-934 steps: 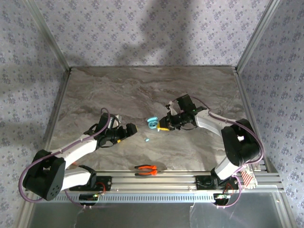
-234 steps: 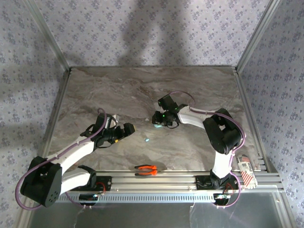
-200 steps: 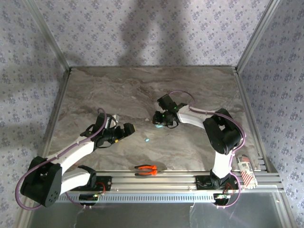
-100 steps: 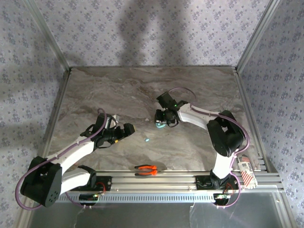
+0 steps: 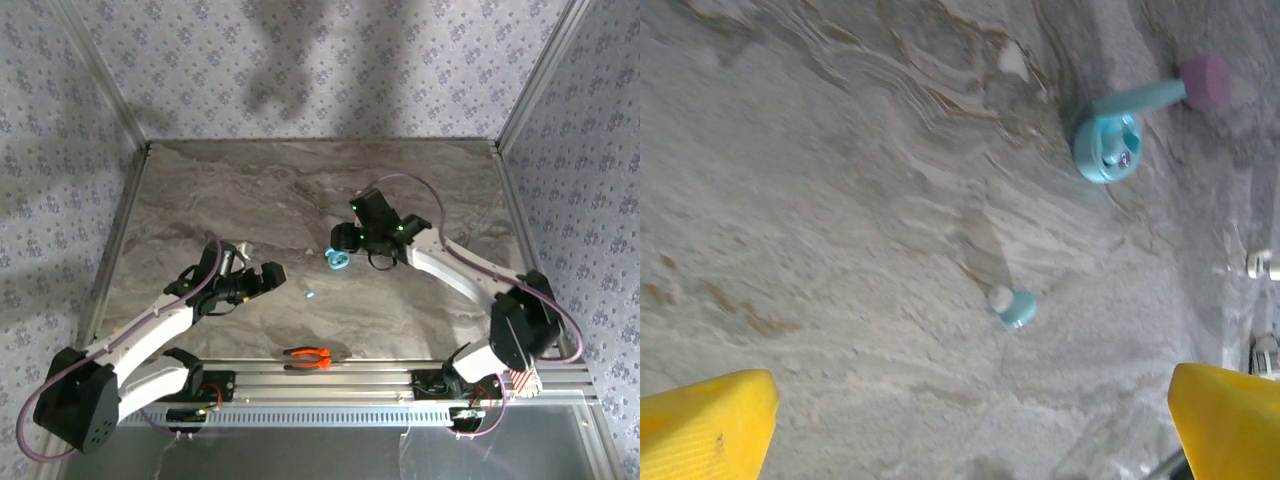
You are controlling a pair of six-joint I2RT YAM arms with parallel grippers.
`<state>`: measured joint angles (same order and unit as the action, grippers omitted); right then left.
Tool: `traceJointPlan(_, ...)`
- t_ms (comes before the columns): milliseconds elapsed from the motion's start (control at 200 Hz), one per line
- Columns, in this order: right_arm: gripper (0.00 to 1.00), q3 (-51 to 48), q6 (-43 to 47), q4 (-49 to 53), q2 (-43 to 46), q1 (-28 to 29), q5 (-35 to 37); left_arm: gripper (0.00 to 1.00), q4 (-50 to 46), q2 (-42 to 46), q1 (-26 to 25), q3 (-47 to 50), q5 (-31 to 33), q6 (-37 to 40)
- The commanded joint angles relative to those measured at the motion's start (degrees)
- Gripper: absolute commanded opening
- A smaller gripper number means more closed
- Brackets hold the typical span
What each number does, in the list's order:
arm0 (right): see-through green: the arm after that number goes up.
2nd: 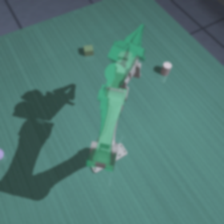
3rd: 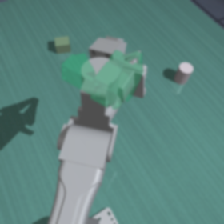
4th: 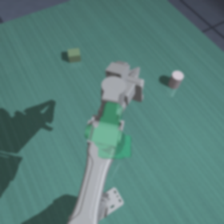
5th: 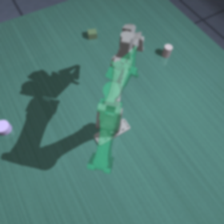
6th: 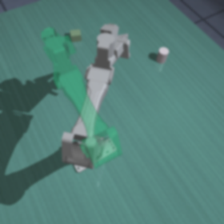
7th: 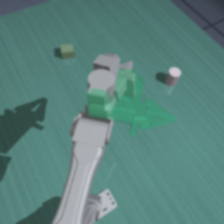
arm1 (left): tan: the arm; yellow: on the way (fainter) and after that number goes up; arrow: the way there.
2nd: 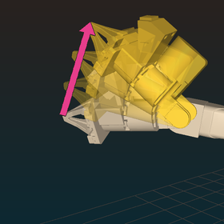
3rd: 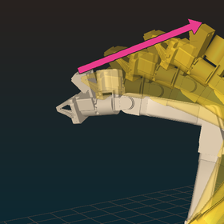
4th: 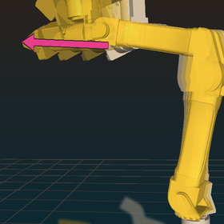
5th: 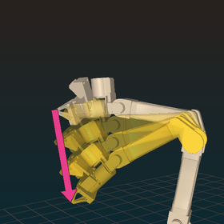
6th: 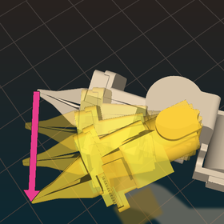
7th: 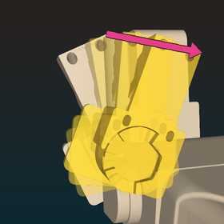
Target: Insert the wireless bluetooth earbuds into the charging case
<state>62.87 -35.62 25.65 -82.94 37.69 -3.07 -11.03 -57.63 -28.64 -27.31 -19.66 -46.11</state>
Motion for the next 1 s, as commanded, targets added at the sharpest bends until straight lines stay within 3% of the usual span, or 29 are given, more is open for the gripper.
traceJointPlan(0, 0.61, -4.1, 0.8, 4.6, 6.9, -0.3, 2.5, 1.0, -4.8, 2.7, -3.9, -4.4, 1.6, -0.4)
traceJointPlan(315, 0.91, -16.8, -4.6, 13.6, 29.4, -0.3, 3.2, 1.0, -8.1, 4.1, -18.3, -4.1, 7.4, -2.8)
traceJointPlan(470, 1.0, -20.1, -6.4, 18.9, 37.5, -0.5, 1.8, 1.0, -6.6, 1.6, -21.2, -3.6, 9.5, -3.5)
traceJointPlan(595, 1.0, -23.7, -7.6, 19.0, 40.8, -1.7, -2.0, 1.0, -7.0, 0.2, -20.7, -4.4, 11.5, -2.1)
traceJointPlan(745, 1.0, -28.9, -7.9, 9.9, 40.5, -6.1, -8.5, 1.0, -9.4, -4.0, -16.4, -7.7, 9.7, 1.2)
traceJointPlan(934, 0.9, -30.2, -6.1, 1.9, 33.4, -10.1, -14.1, 1.0, -7.2, -9.0, -9.2, -10.1, 4.1, 4.1)
traceJointPlan(994, 0.84, -29.7, -5.3, 0.7, 30.9, -10.4, -14.8, 0.94, -6.5, -11.3, -7.2, -11.0, 2.1, 5.1)
